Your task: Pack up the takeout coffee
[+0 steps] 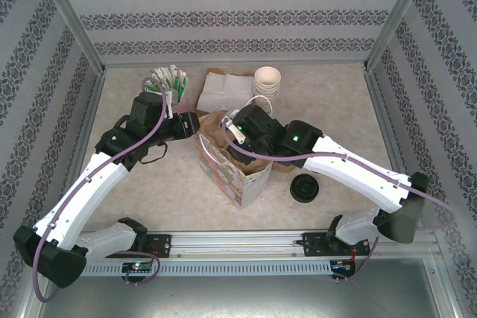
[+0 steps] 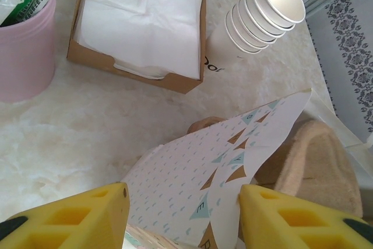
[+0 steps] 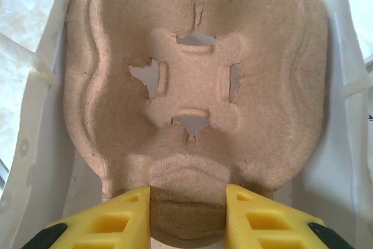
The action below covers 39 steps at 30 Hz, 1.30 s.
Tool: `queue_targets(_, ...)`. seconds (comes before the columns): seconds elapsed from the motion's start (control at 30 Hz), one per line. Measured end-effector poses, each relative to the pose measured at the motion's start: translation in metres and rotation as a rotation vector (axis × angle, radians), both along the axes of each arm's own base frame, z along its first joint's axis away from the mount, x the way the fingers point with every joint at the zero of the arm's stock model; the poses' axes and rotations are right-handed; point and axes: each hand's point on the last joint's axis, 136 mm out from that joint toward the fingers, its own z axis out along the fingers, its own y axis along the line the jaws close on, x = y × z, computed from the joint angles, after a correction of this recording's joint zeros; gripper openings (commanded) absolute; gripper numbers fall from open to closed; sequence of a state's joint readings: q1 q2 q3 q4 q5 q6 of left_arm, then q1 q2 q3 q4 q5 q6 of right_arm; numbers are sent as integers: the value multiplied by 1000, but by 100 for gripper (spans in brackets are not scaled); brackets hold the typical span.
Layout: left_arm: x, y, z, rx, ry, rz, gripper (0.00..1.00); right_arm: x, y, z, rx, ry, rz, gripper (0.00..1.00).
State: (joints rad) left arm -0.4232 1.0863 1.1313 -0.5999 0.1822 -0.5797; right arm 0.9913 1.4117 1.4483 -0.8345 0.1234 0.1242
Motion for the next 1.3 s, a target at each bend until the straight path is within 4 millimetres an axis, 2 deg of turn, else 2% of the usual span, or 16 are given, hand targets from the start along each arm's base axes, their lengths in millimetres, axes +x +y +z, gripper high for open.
queue_targets(0.47, -4, -3, 0, -44, 1, -2, 53, 5, 7, -7, -43, 28, 0, 32)
queue_targets(0.87, -12, -5, 2, -89, -8, -12, 54, 11, 14, -37, -131, 87, -3, 33)
queue_targets(1.3, -15, -6, 7, -113, -22, -22, 55, 20, 11, -69, -208, 165, -25, 31)
